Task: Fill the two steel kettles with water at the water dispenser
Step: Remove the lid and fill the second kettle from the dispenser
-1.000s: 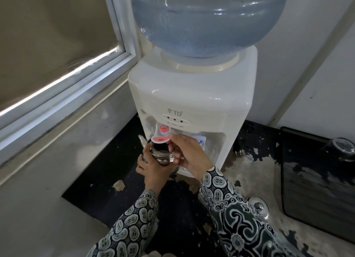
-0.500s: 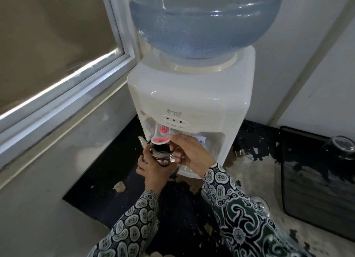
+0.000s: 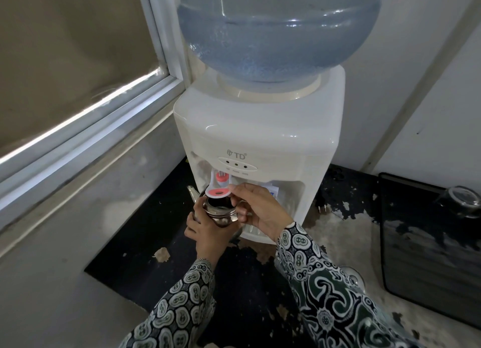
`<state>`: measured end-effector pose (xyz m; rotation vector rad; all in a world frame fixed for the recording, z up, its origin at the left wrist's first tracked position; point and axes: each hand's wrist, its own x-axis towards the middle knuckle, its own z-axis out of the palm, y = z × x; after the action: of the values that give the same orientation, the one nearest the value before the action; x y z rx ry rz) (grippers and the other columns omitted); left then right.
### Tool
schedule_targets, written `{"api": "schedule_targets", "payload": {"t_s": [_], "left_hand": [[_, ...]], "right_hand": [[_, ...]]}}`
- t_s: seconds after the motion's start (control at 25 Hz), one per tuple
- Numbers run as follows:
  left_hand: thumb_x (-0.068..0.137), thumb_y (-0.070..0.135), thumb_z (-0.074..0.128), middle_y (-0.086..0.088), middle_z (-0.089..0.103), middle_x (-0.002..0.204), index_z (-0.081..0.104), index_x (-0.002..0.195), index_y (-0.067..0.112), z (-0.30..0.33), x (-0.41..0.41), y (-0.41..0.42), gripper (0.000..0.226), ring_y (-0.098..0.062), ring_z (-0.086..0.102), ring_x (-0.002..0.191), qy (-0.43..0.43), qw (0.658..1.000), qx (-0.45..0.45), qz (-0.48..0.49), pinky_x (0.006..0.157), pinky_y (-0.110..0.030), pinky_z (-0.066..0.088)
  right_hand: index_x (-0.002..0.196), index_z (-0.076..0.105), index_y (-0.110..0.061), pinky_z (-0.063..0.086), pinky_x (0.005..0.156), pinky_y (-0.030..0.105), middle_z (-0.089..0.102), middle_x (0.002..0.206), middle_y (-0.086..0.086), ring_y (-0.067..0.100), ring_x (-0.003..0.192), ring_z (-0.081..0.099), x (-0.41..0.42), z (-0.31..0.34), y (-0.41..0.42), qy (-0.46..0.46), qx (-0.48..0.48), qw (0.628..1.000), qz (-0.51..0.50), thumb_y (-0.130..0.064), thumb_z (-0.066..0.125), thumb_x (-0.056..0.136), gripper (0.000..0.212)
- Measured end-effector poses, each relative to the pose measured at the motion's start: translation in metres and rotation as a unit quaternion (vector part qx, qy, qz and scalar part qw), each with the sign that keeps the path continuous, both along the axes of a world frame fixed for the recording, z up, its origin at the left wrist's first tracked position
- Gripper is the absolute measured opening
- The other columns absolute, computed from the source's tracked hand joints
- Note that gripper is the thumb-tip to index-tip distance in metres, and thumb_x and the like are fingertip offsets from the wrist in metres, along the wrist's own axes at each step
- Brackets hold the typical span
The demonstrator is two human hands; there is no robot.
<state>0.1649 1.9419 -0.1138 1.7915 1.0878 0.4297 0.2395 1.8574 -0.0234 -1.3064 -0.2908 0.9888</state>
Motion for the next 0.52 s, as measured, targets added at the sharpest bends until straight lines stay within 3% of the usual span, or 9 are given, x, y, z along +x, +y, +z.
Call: {"api": "schedule_targets", "payload": {"t_s": [0.32, 0.52], "left_hand": [[0.061, 0.028, 0.082, -0.018, 0.012, 0.145, 0.018, 0.138, 0.03, 0.001, 0.0, -0.001, 0.1, -0.037, 0.011, 0.132, -0.002, 1.0, -0.001, -0.001, 0.103, -0.049, 0.026], [0.062, 0.024, 0.081, -0.02, 0.013, 0.145, 0.02, 0.138, 0.029, -0.002, 0.0, 0.0, 0.098, -0.039, 0.012, 0.133, -0.008, 1.0, 0.004, 0.006, 0.107, -0.048, 0.02]], "right_hand": [[0.074, 0.051, -0.011, 0.031, 0.044, 0.021, 0.05, 0.06, -0.001, 0.007, 0.042, 0.034, -0.001, -0.008, 0.001, -0.022, -0.017, 1.0, -0.007, -0.015, 0.056, 0.089, 0.016], [0.078, 0.054, -0.01, 0.033, 0.045, 0.016, 0.048, 0.059, -0.002, 0.005, 0.046, 0.04, -0.008, -0.037, 0.002, -0.152, -0.102, 0.981, -0.063, -0.002, 0.051, 0.087, 0.013]]}}
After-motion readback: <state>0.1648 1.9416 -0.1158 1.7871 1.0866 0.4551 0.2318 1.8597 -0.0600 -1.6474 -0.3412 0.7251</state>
